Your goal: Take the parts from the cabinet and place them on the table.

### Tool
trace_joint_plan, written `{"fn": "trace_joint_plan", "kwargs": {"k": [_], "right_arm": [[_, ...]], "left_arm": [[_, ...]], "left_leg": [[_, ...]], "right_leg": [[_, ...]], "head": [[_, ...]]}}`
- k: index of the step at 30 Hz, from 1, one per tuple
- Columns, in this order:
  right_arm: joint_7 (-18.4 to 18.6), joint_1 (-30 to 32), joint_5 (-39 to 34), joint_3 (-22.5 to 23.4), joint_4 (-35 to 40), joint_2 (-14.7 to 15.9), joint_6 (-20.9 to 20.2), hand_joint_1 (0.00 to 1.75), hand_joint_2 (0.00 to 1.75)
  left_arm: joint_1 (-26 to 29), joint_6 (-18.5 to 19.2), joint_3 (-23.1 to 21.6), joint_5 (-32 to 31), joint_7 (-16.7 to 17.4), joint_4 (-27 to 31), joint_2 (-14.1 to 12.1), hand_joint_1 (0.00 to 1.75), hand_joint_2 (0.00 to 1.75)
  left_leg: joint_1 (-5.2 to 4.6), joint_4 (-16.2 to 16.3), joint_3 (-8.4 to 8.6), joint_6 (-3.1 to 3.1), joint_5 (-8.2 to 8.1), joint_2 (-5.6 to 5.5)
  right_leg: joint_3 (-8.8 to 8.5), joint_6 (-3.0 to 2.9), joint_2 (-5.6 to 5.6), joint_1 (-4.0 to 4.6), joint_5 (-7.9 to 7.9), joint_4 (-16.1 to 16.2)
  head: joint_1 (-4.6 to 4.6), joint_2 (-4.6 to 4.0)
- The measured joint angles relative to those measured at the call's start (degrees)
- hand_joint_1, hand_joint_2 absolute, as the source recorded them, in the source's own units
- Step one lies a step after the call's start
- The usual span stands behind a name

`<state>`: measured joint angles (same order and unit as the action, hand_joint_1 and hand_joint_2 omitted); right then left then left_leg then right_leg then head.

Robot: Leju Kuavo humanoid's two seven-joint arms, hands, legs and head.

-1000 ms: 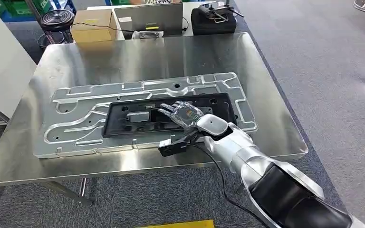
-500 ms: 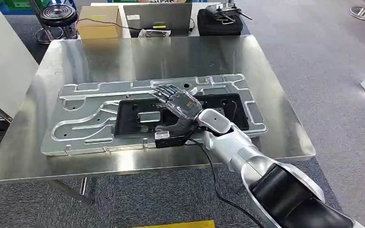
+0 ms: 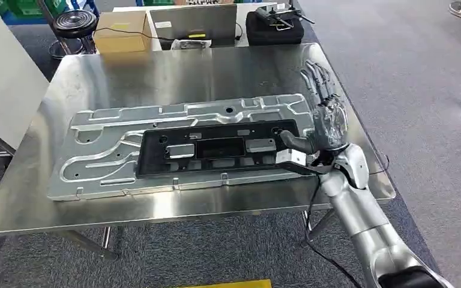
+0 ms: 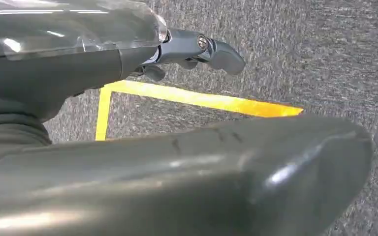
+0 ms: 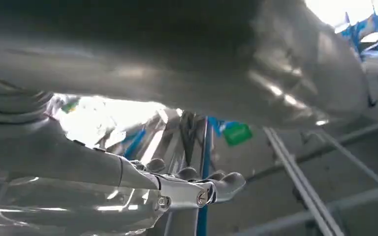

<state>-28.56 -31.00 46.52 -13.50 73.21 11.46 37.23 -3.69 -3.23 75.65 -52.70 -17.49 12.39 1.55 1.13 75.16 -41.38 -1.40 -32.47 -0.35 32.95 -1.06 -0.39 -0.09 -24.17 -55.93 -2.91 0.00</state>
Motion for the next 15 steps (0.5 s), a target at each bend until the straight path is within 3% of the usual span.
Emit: {"fn": "trace_joint_plan", "kwargs": {"k": [1, 3, 4, 5, 6, 8, 10, 13, 14, 15], "right_arm": [[0.37, 3.17, -0.44, 1.91, 2.71, 0.94, 1.16, 0.0, 0.0], [-1.61, 12.29, -6.71, 10.74, 10.01, 5.23, 1.96, 0.0, 0.0], [-3.77, 16.24, -10.4, 15.53, 12.57, 6.43, 1.54, 0.0, 0.0], [-6.09, 20.2, -13.35, 20.41, 14.73, 7.04, 0.4, 0.0, 0.0], [-8.65, 24.18, -15.46, 26.22, 17.27, 7.01, -1.41, 0.0, 0.0], [-8.92, 30.46, -16.6, 34.74, 21.48, 6.79, -3.86, 0.0, 0.0], [-8.97, 34.29, -16.03, 40.29, 24.77, 6.44, -4.44, 0.0, 0.0], [-8.86, 37.75, -12.7, 45.99, 27.31, 4.71, -6.35, 0.0, 0.0], [-8.88, 39.32, -12.42, 47.69, 28.04, 3.44, -7.35, 0.0, 0.0], [-8.92, 40.73, -12.31, 49.72, 28.87, 1.69, -8.56, 0.0, 0.0]], "left_arm": [[-0.13, 0.28, 0.15, 0.35, -0.42, 0.0, 0.09, 0.0, 0.0], [0.06, 0.46, 0.92, 1.0, -1.33, 0.0, 0.24, 0.0, 0.0], [0.4, 0.61, 1.11, 1.14, -1.73, 0.0, 0.33, 0.0, 0.0], [0.85, 0.79, 1.27, 1.14, -1.99, 0.0, 0.42, 0.0, 0.0], [1.42, 0.89, 1.33, 1.09, -2.18, 0.0, 0.46, 0.0, 0.0], [1.72, 0.98, 1.35, 0.92, -2.45, 0.0, 0.46, 0.0, 0.0], [1.52, 1.05, 1.35, 0.85, -2.45, 0.0, 0.55, 0.0, 0.0], [0.91, 1.31, 1.35, 0.06, -2.45, 0.0, 0.55, 0.0, 0.0], [0.73, 1.55, 1.33, -0.27, -2.45, 0.0, 0.52, 0.0, 0.0], [0.7, 1.75, 1.33, -0.37, -2.45, 0.0, 0.52, 0.0, 0.0]], "left_leg": [[0.02, -2.75, 1.34, 0.03, 1.83, 0.01], [0.08, -13.97, 7.29, 0.23, 6.92, -0.04], [0.05, -16.5, 8.67, 0.46, 6.14, -0.3], [-0.07, -16.75, 8.78, 1.22, 6.26, -0.57], [-0.17, -16.58, 8.75, 1.6, 6.09, -0.53], [-0.53, -16.58, 8.69, 2.28, 5.99, -0.42], [-0.2, -17.18, 9.02, 2.93, 6.32, -0.09], [-0.32, -17.11, 8.72, 3.49, 6.63, 0.61], [-0.37, -17.08, 8.6, 3.57, 6.68, 0.6], [-0.45, -17.07, 8.54, 3.62, 6.73, 0.59]], "right_leg": [[-0.23, 0.3, 0.02, -0.02, -0.2, -0.09], [-0.87, 1.23, -0.74, -0.14, -1.1, -0.71], [-0.78, 1.57, -1.23, -0.03, -1.53, -1.02], [-0.66, 1.93, -1.35, 0.34, -1.89, -1.44], [-0.79, 2.07, -1.37, 0.34, -1.84, -1.35], [-0.88, 2.58, -1.35, 0.06, -1.71, -1.18], [-0.36, 3.23, -0.55, -0.3, -3.29, -2.74], [5.53, 3.84, -0.06, -0.37, -10.18, -15.46], [6.91, 3.88, -0.03, -0.45, -11.35, -18.64], [7.04, 3.8, 0.03, -0.54, -11.06, -19.25]], "head": [[0.0, 0.0], [0.0, 0.0], [0.0, 0.0], [0.04, 0.0], [0.07, 0.0], [0.09, 0.0], [0.09, 0.0], [0.09, 0.0], [0.09, 0.0], [0.09, 0.0]]}}
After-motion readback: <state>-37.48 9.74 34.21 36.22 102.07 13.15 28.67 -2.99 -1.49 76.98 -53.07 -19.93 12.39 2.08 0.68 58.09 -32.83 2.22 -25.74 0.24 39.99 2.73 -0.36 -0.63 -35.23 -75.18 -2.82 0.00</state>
